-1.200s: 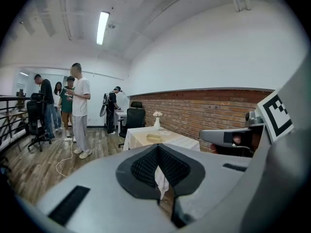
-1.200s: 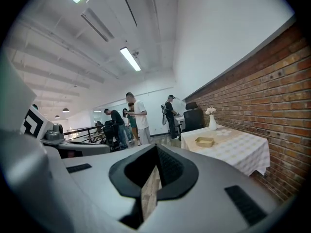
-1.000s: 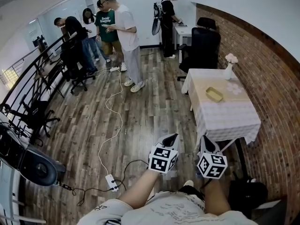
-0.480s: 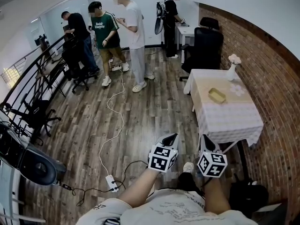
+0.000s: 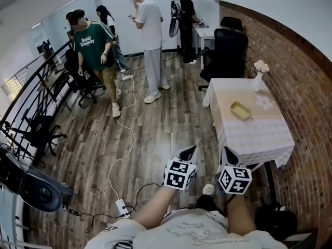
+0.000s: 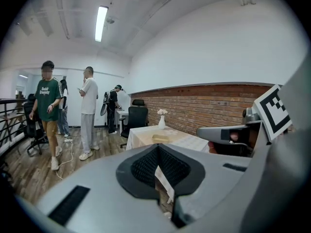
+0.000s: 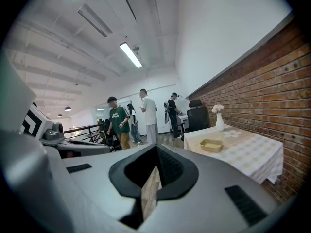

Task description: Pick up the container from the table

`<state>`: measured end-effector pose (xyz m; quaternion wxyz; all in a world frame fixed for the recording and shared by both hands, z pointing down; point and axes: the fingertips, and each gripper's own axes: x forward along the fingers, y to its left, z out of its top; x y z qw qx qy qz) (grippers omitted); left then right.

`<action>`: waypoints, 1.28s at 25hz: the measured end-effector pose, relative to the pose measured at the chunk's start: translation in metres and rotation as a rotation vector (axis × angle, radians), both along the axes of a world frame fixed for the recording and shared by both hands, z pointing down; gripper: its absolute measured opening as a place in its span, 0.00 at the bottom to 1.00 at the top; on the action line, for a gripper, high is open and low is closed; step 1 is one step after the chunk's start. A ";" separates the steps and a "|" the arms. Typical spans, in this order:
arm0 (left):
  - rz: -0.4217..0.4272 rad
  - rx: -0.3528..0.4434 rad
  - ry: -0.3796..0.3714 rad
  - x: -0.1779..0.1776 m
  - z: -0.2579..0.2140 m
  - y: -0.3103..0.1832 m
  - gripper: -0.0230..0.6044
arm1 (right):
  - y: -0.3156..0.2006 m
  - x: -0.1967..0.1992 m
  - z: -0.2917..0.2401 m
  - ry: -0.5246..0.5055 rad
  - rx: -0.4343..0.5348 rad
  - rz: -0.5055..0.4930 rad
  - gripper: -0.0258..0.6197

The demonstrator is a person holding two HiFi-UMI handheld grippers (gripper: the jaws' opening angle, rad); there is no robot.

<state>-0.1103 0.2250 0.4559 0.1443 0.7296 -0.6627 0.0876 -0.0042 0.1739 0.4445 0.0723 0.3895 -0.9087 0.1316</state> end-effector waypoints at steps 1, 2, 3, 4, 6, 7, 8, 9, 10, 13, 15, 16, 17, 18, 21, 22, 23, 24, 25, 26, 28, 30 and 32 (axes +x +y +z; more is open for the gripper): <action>0.001 0.000 0.000 -0.002 0.001 -0.009 0.04 | -0.009 -0.002 0.001 0.000 -0.001 -0.001 0.04; 0.003 -0.001 0.001 -0.003 0.003 -0.018 0.04 | -0.017 -0.003 0.003 0.001 -0.003 -0.001 0.04; 0.006 -0.004 0.000 -0.003 0.005 -0.027 0.04 | -0.025 -0.004 0.005 0.001 -0.006 0.001 0.04; 0.010 -0.007 0.000 -0.003 0.007 -0.036 0.04 | -0.034 -0.004 0.008 0.002 -0.010 0.003 0.04; 0.022 -0.014 -0.004 -0.002 0.010 -0.055 0.04 | -0.052 -0.003 0.013 0.004 -0.018 0.012 0.04; 0.029 -0.018 -0.006 -0.002 0.010 -0.065 0.04 | -0.062 -0.003 0.015 0.004 -0.023 0.017 0.04; 0.036 -0.021 -0.008 -0.002 0.011 -0.075 0.04 | -0.071 -0.003 0.016 0.006 -0.029 0.022 0.04; 0.041 -0.024 -0.010 -0.002 0.011 -0.085 0.04 | -0.081 -0.003 0.018 0.007 -0.033 0.026 0.04; 0.046 -0.026 -0.011 -0.002 0.011 -0.094 0.04 | -0.090 -0.004 0.019 0.008 -0.036 0.028 0.04; 0.052 -0.030 -0.010 -0.005 0.013 -0.119 0.04 | -0.116 -0.009 0.021 0.011 -0.042 0.029 0.04; 0.053 -0.035 -0.009 -0.008 0.014 -0.135 0.04 | -0.133 -0.011 0.021 0.011 -0.046 0.029 0.04; 0.054 -0.038 -0.010 -0.008 0.015 -0.143 0.04 | -0.141 -0.012 0.021 0.010 -0.048 0.029 0.04; 0.055 -0.041 -0.011 -0.008 0.015 -0.151 0.04 | -0.150 -0.012 0.021 0.010 -0.051 0.028 0.04; 0.056 -0.042 -0.012 -0.007 0.014 -0.160 0.04 | -0.160 -0.012 0.021 0.011 -0.053 0.026 0.04; 0.056 -0.045 -0.013 -0.004 0.010 -0.187 0.04 | -0.186 -0.012 0.018 0.013 -0.056 0.016 0.04; 0.056 -0.046 -0.014 -0.004 0.009 -0.196 0.04 | -0.195 -0.013 0.017 0.014 -0.056 0.013 0.04; 0.056 -0.047 -0.014 -0.004 0.008 -0.205 0.04 | -0.204 -0.014 0.016 0.014 -0.057 0.011 0.04; 0.056 -0.048 -0.013 -0.004 0.008 -0.214 0.04 | -0.213 -0.014 0.015 0.015 -0.057 0.011 0.04; 0.056 -0.048 -0.012 -0.004 0.008 -0.223 0.04 | -0.222 -0.015 0.015 0.016 -0.058 0.011 0.04; 0.057 -0.050 -0.012 -0.004 0.009 -0.232 0.04 | -0.232 -0.015 0.015 0.017 -0.058 0.010 0.04; 0.059 -0.052 -0.010 -0.004 0.010 -0.251 0.04 | -0.250 -0.016 0.015 0.019 -0.060 0.010 0.04; 0.062 -0.055 -0.007 -0.003 0.011 -0.268 0.04 | -0.267 -0.015 0.017 0.022 -0.064 0.009 0.04; 0.065 -0.054 -0.001 -0.001 0.011 -0.286 0.04 | -0.285 -0.013 0.018 0.027 -0.067 0.007 0.04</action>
